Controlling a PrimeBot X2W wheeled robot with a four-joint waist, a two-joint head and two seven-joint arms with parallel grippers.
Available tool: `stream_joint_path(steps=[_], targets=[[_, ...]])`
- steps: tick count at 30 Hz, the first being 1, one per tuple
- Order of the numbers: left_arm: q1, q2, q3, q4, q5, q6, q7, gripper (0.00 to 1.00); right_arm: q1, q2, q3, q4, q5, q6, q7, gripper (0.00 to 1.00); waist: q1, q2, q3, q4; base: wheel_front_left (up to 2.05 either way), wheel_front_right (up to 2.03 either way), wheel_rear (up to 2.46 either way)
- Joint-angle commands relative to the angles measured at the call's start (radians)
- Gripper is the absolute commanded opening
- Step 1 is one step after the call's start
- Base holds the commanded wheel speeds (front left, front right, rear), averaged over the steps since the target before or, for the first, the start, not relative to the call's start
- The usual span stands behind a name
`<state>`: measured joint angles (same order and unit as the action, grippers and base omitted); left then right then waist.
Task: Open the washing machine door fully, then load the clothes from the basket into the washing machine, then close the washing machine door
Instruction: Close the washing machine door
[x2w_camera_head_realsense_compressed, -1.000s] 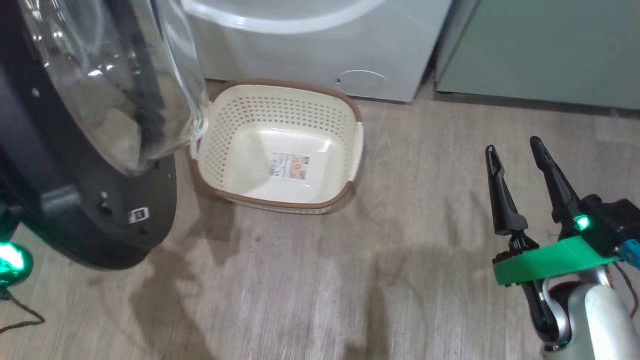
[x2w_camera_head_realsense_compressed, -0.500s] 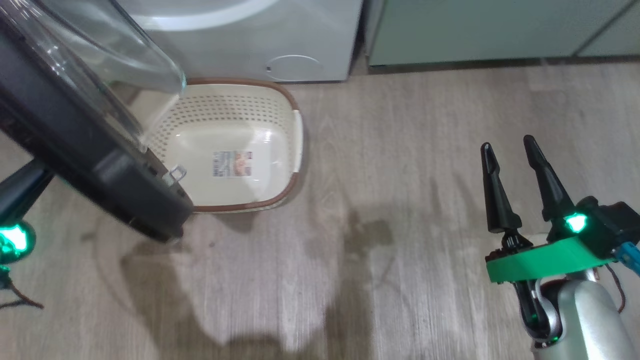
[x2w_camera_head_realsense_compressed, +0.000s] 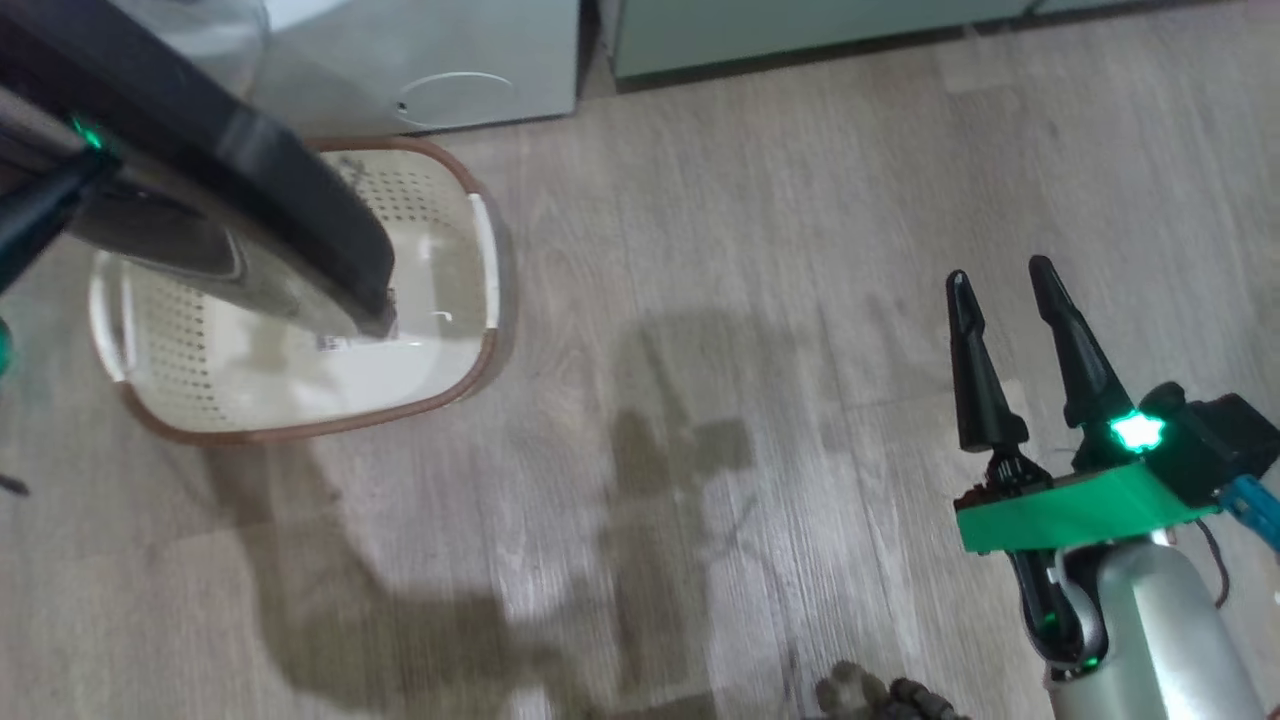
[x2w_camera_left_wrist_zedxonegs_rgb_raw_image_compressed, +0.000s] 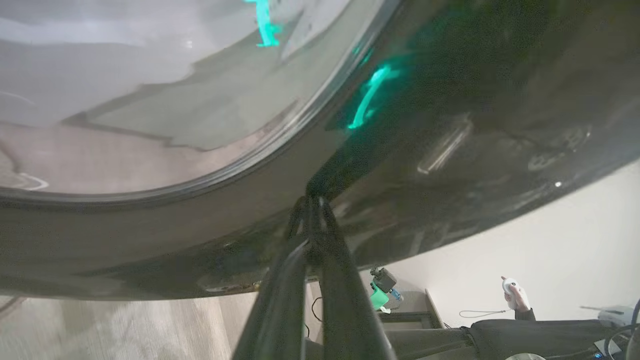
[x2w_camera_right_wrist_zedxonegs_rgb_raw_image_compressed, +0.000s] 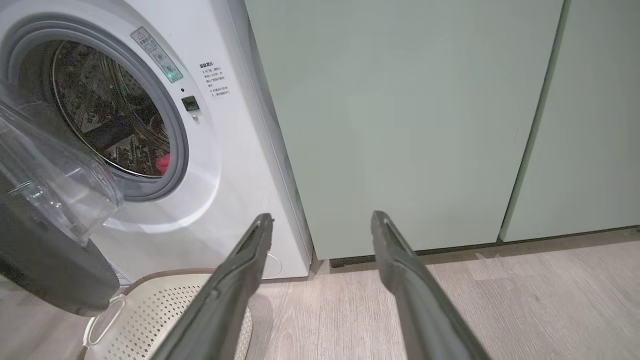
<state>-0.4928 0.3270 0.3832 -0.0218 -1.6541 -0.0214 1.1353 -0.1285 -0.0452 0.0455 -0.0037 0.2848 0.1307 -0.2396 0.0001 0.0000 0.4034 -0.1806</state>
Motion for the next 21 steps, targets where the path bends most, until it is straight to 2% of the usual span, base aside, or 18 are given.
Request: stream_joint_path(steps=[1,13,21], targets=[[-0.058,0.059,0.019,-0.018,0.017,0.01,0.001,0.0,-0.024,-0.005,0.03,-0.025,0.013,0.0,-0.014,1.0,-0.0001,0.0,0.027,-0.034,0.0,0.0,0.0],[-0.233,0.069,-0.022,0.084,0.068,0.05,-0.061,0.0,-0.05,-0.005,0.055,-0.01,0.054,0.0,-0.022,1.0,-0.0001,0.0,0.063,-0.114,0.0,0.0,0.0],[-0.331,0.06,-0.024,0.196,0.112,0.058,-0.145,0.0,-0.055,-0.005,0.049,-0.021,0.071,0.0,-0.022,1.0,-0.0001,0.0,0.072,-0.131,0.0,0.0,0.0]])
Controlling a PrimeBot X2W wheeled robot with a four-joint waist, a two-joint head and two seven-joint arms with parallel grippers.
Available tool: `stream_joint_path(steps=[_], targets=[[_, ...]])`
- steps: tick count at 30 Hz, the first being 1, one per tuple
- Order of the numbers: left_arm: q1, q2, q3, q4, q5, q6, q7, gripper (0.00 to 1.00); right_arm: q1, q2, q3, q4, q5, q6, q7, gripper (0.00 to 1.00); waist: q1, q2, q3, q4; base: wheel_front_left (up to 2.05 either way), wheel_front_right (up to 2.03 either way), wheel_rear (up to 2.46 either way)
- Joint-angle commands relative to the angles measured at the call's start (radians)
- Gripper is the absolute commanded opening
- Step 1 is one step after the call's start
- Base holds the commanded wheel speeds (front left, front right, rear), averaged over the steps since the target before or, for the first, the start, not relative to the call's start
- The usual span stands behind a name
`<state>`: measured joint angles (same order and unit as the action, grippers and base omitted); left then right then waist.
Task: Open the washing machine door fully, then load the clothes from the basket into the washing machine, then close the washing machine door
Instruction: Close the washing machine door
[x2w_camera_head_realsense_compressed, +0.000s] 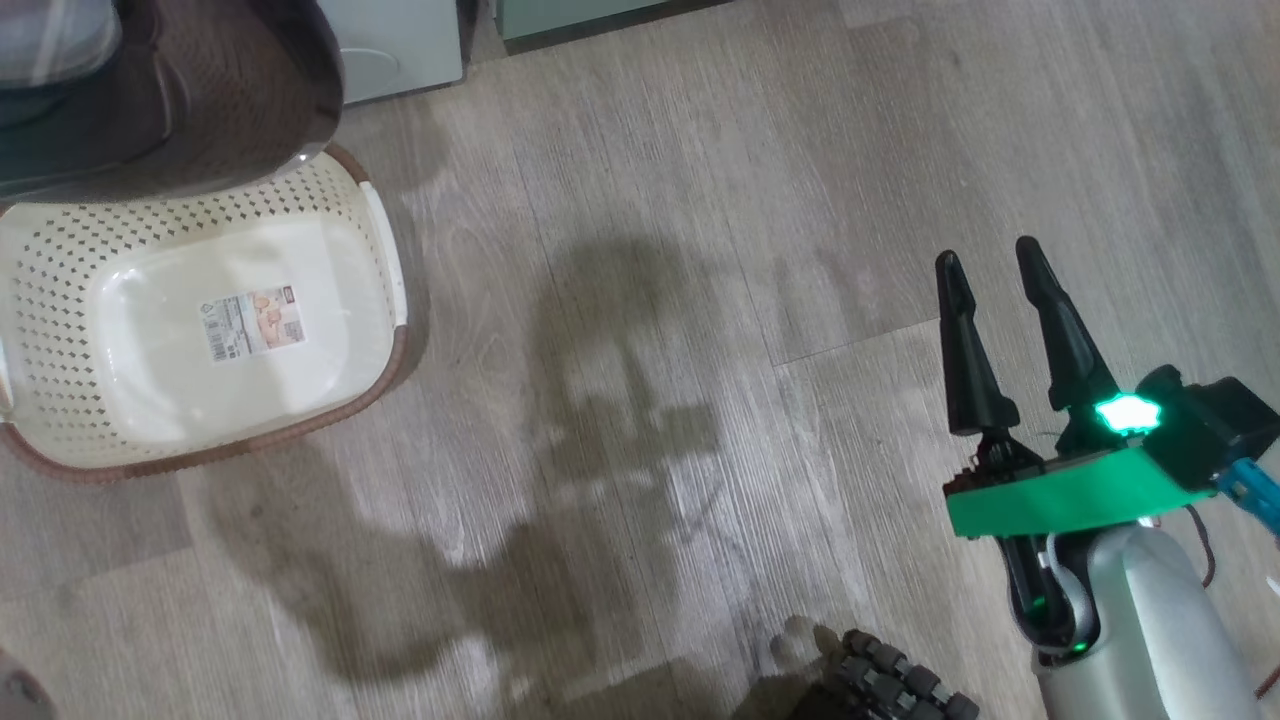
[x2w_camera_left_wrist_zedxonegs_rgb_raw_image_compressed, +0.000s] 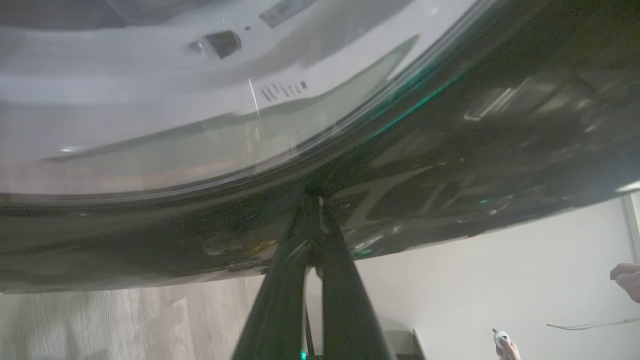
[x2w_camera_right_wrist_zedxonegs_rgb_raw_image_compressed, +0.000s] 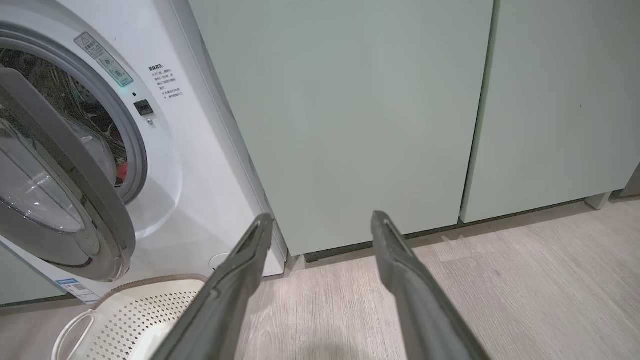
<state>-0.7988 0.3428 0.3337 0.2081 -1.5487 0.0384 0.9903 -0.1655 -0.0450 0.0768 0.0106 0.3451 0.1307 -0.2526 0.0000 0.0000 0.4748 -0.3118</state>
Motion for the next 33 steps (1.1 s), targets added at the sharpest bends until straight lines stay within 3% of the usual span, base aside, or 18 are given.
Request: stream_joint_path(steps=[1,9,15,16,17,19,22,25,33], targets=[[-0.034,0.044,0.022,-0.022,0.011,-0.004,-0.005,0.0,-0.02,-0.005,0.017,-0.035,0.012,0.0,-0.009,1.0,0.0,0.0,0.001,0.001,0.0,0.0,0.0],[0.024,0.01,0.025,-0.005,-0.003,-0.081,0.001,0.0,-0.022,-0.005,0.019,-0.025,0.001,0.0,-0.009,1.0,0.0,0.0,-0.024,0.045,0.0,0.0,0.0],[0.157,-0.068,0.073,-0.04,-0.027,-0.135,-0.045,0.0,-0.029,-0.005,0.022,-0.008,-0.027,0.0,-0.009,1.0,0.0,0.0,-0.056,0.115,0.0,0.0,0.0],[0.181,-0.081,0.082,-0.047,-0.028,-0.142,-0.055,0.16,-0.031,-0.005,0.022,-0.005,-0.033,0.0,-0.009,1.0,0.0,0.0,-0.06,0.128,0.0,0.0,0.0],[0.202,-0.098,0.094,-0.053,-0.031,-0.147,-0.07,0.25,-0.034,-0.005,0.023,-0.002,-0.04,0.0,-0.009,1.0,0.0,0.0,-0.064,0.14,0.0,0.0,0.0],[0.243,-0.132,0.116,-0.065,-0.037,-0.156,-0.099,1.0,-0.038,-0.005,0.021,0.006,-0.052,0.0,-0.009,1.0,0.0,0.0,-0.073,0.165,0.0,0.0,0.0],[0.326,-0.212,0.159,-0.091,-0.053,-0.166,-0.157,1.0,-0.045,-0.005,0.018,0.022,-0.07,0.0,-0.009,1.0,0.0,0.0,-0.093,0.204,0.0,0.0,0.0],[0.389,-0.255,0.182,-0.108,-0.053,-0.168,-0.212,1.0,-0.043,-0.005,0.011,0.032,-0.079,0.0,-0.009,1.0,0.0,0.0,-0.11,0.231,0.0,0.0,0.0],[0.532,-0.291,0.171,-0.15,-0.081,-0.169,-0.377,1.0,-0.015,-0.005,-0.005,0.048,-0.095,0.0,0.005,1.0,0.0,0.0,-0.166,0.279,0.0,0.0,0.0]])
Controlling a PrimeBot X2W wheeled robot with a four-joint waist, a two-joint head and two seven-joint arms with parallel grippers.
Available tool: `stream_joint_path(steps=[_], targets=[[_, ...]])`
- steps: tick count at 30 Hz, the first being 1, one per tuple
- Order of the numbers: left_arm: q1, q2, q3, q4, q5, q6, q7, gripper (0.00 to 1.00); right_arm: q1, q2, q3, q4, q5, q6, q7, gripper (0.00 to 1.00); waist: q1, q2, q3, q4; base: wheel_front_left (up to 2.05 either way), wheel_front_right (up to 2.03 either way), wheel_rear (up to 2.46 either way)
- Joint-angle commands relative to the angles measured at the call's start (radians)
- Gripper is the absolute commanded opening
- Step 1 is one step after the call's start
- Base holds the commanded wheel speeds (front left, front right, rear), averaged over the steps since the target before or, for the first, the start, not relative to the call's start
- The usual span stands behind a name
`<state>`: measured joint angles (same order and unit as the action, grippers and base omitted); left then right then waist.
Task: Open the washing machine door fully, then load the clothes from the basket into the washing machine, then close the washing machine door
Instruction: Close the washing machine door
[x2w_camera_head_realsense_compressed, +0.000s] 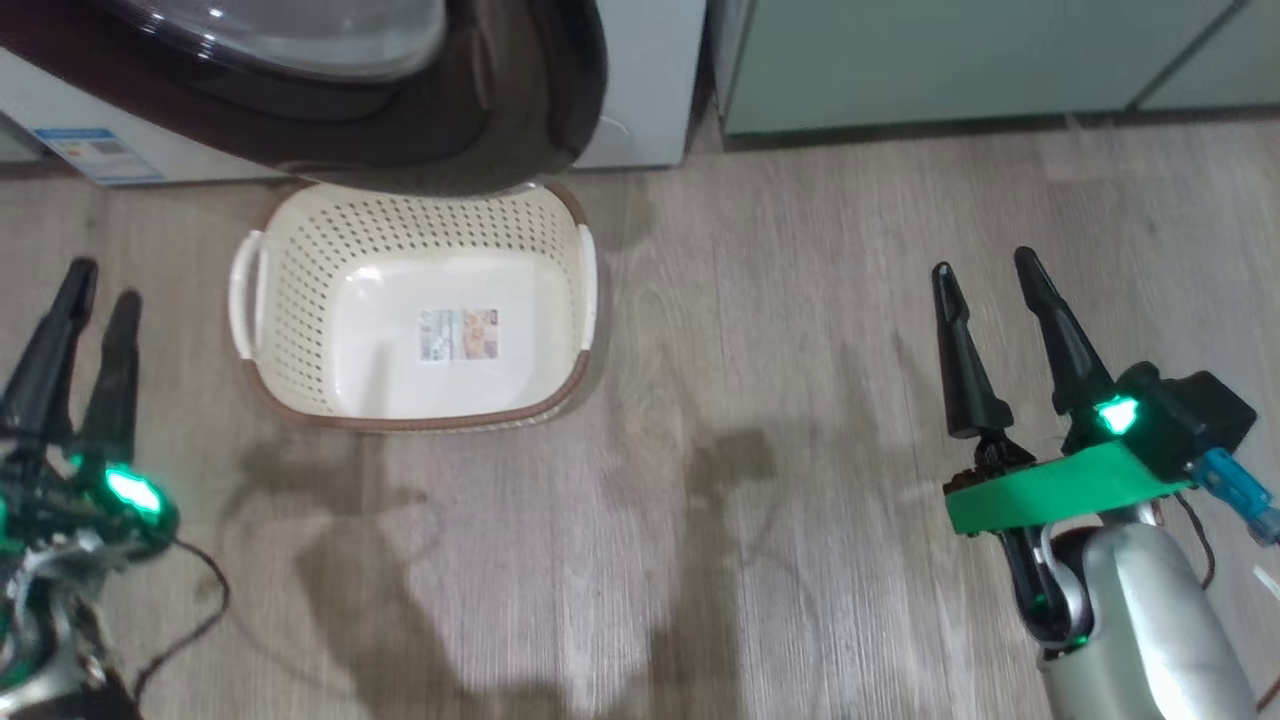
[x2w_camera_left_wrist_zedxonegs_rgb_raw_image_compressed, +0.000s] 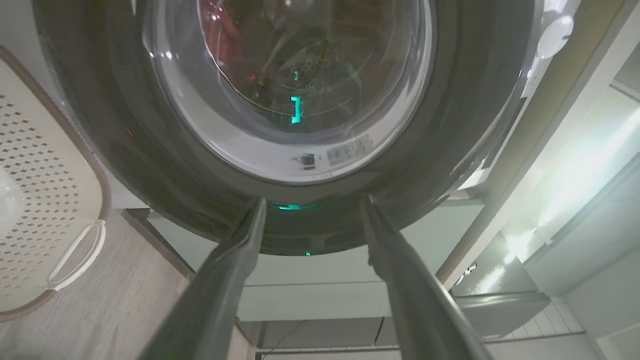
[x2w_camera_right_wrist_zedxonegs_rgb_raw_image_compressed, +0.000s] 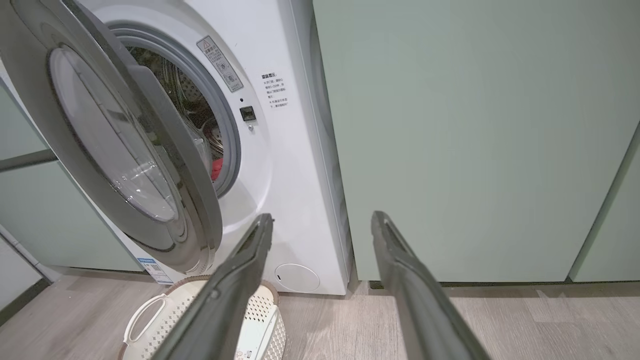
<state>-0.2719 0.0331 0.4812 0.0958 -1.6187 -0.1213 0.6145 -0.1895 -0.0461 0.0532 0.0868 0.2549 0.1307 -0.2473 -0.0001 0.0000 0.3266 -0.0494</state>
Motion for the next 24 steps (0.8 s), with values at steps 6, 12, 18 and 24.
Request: stream_joint_path(steps=[6,12,18,24], targets=[[0.116,0.017,-0.106,-0.101,0.007,-0.009,-0.228,1.0,0.045,-0.004,-0.01,-0.036,-0.016,0.0,0.025,1.0,0.0001,0.0,-0.069,0.05,0.0,0.0,0.0],[0.156,0.02,-0.196,-0.205,0.242,-0.009,-0.527,1.0,0.062,-0.004,-0.035,-0.059,-0.031,0.0,0.048,1.0,0.0001,0.0,-0.114,0.064,0.0,0.0,0.0],[0.165,0.083,-0.33,-0.266,0.608,-0.009,-0.739,1.0,0.076,-0.004,-0.05,-0.094,-0.051,0.0,0.072,1.0,0.0001,0.0,-0.152,0.076,0.0,0.0,0.0],[0.179,0.153,-0.427,-0.251,1.003,0.055,-0.833,1.0,0.109,-0.004,-0.058,-0.12,-0.066,0.0,0.092,1.0,0.0001,0.0,-0.19,0.084,0.0,0.0,0.0]])
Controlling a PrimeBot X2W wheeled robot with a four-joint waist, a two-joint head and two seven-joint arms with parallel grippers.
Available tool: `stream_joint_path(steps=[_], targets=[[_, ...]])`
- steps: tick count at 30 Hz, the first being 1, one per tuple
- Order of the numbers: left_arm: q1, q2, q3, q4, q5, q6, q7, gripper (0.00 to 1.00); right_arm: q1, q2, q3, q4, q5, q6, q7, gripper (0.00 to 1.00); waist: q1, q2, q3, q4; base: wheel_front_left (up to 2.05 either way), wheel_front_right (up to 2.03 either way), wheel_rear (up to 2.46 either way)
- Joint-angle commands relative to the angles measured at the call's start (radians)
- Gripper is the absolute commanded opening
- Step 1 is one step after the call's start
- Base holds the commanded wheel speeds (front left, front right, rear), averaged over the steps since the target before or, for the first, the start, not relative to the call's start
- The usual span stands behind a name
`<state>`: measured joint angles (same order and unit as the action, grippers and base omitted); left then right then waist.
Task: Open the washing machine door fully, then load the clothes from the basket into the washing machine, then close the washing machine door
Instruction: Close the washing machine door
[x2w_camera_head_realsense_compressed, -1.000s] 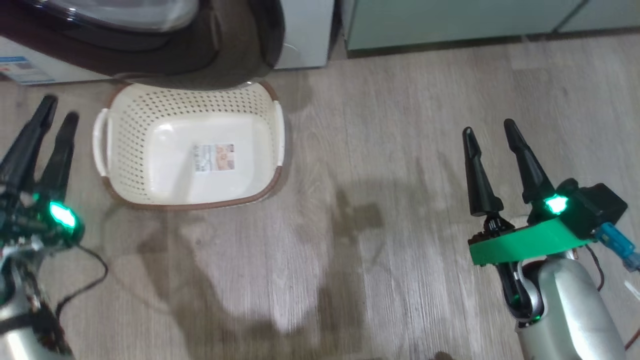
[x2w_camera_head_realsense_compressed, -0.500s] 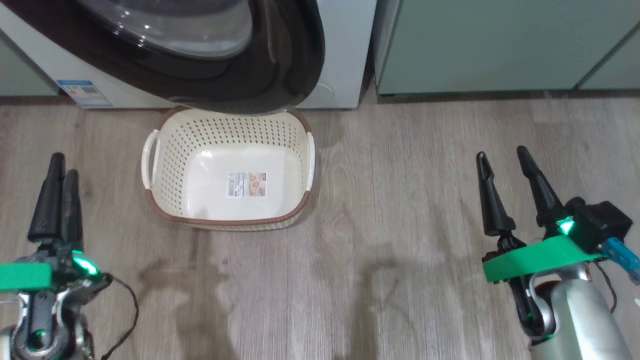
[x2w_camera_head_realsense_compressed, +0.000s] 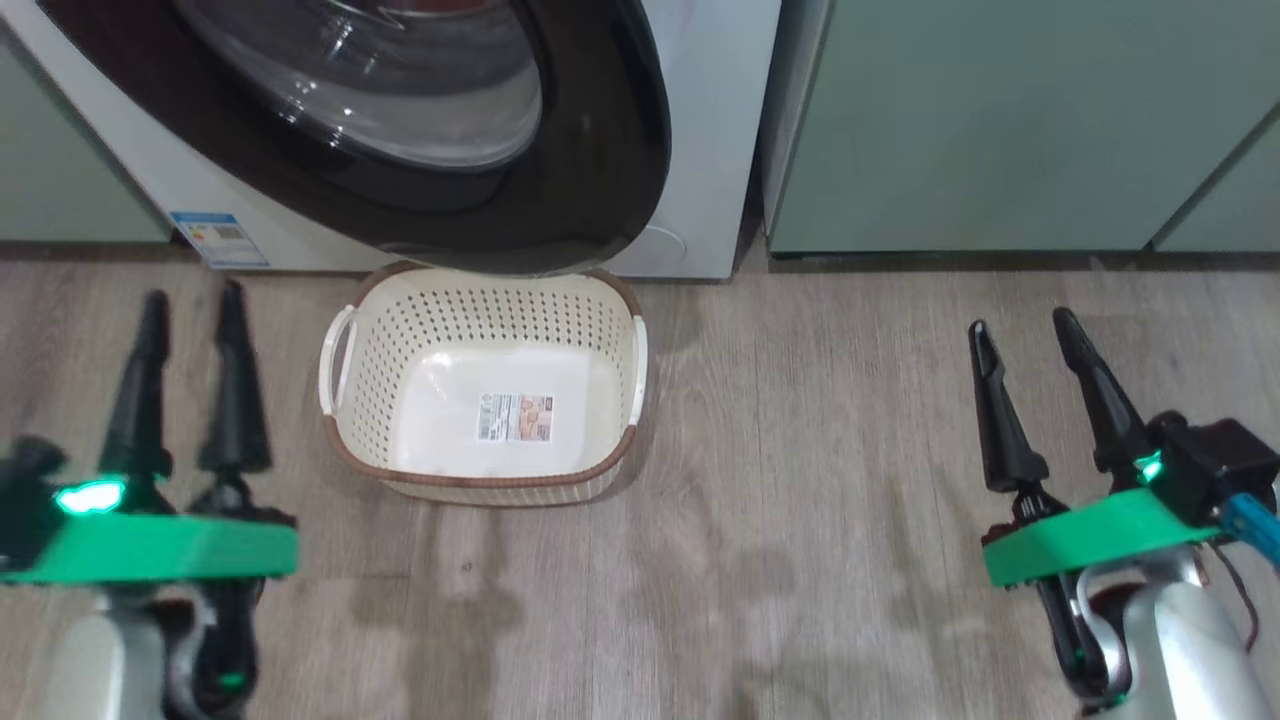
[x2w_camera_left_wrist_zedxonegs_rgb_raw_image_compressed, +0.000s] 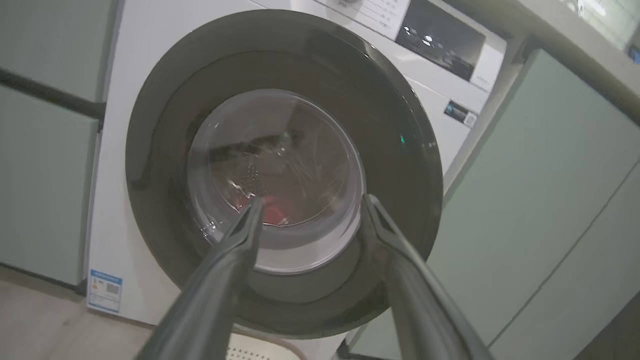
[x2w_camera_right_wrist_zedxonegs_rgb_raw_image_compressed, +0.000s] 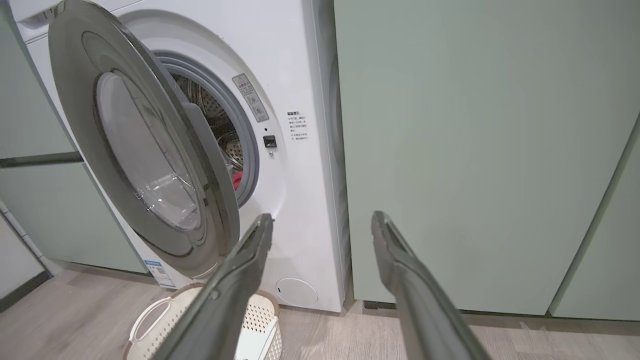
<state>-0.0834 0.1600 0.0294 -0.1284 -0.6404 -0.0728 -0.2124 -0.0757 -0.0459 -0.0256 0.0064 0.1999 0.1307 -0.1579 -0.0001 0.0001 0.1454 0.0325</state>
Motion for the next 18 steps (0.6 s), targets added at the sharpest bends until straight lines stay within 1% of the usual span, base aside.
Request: stream_joint_path(steps=[1,3,6,9,14,18], targets=[[-0.003,0.029,0.009,-0.023,0.065,0.019,-0.01,1.0,0.003,-0.004,0.02,-0.042,-0.013,0.0,0.007,1.0,0.0001,-0.0001,-0.015,0.003,0.0,0.0,0.0],[0.014,0.039,-0.017,-0.013,0.144,0.043,-0.018,1.0,0.02,-0.004,0.016,-0.047,-0.016,0.0,0.013,1.0,0.0001,-0.0001,-0.029,0.004,0.0,0.0,0.0],[0.046,0.048,-0.05,0.008,0.227,0.066,-0.026,1.0,0.049,-0.004,0.008,-0.051,-0.016,0.0,0.021,1.0,0.0001,-0.0001,-0.048,0.005,0.0,0.0,0.0],[0.073,0.055,-0.075,0.029,0.285,0.08,-0.032,1.0,0.076,-0.004,-0.002,-0.054,-0.016,0.0,0.027,1.0,0.0001,-0.0001,-0.063,0.007,0.0,0.0,0.0],[0.095,0.058,-0.097,0.062,0.334,0.096,-0.038,1.0,0.102,-0.004,-0.006,-0.06,-0.024,0.0,0.038,1.0,0.0001,-0.0001,-0.076,0.009,0.0,0.0,0.0],[0.101,0.055,-0.099,0.076,0.349,0.105,-0.043,1.0,0.112,-0.004,-0.005,-0.065,-0.026,0.0,0.043,1.0,0.0001,-0.0001,-0.081,0.009,0.0,0.0,0.0]])
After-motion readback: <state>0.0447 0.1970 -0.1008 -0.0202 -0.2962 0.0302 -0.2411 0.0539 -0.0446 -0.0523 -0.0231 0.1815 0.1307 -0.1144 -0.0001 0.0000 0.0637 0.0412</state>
